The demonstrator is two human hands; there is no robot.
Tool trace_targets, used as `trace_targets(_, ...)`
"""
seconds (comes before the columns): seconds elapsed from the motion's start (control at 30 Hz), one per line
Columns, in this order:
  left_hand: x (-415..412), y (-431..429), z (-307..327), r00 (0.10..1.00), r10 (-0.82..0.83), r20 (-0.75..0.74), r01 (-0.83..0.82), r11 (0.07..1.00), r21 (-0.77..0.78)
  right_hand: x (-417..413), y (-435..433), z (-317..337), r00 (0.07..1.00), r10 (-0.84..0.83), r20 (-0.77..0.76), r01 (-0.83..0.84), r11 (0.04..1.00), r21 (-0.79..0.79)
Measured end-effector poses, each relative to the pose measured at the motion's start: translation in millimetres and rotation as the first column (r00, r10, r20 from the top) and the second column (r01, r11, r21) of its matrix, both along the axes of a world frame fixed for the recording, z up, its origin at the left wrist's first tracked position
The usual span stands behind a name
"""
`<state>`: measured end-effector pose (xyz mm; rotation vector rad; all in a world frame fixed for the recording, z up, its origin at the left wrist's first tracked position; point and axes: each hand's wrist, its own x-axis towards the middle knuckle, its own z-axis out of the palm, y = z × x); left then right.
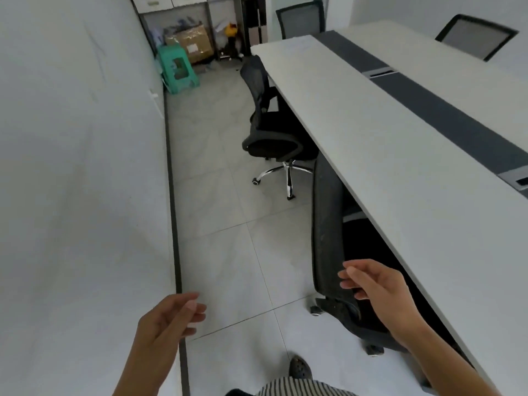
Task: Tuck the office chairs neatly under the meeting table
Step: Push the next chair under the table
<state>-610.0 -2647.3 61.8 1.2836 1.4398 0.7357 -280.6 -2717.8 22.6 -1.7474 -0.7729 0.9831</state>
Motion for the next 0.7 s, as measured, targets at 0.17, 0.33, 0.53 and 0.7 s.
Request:
trace_targets(0.17,26.7,94.1,-15.9,0.989,-0.145,0.020,0.146,0.986,-0.079,3.8,49.1,-5.0,0.994,-0.109,0.025,0.110,0.994,-0.027)
trace_targets(0.33,48.7,203.3,-17.8,0.936,-0.349,0.035,0.351,0.932,-0.088,-6.6,91.9,-28.8,0.939,-0.328,0.100,0.337,0.936,-0.097)
trace_targets(0.53,74.5,327.7,-13.7,0.797,-0.604,0.015,0.604,0.795,-0.057,-32.2,159.5,-67.2,0.874,-0.208,0.439,0.421,0.775,-0.472)
trace_targets(0.7,99.4,382.4,-19.1,0.627,-0.779,-0.010,0.777,0.626,-0.066,-76.2,192.6,-102.5,0.754,-0.253,0.607,0.597,0.650,-0.471)
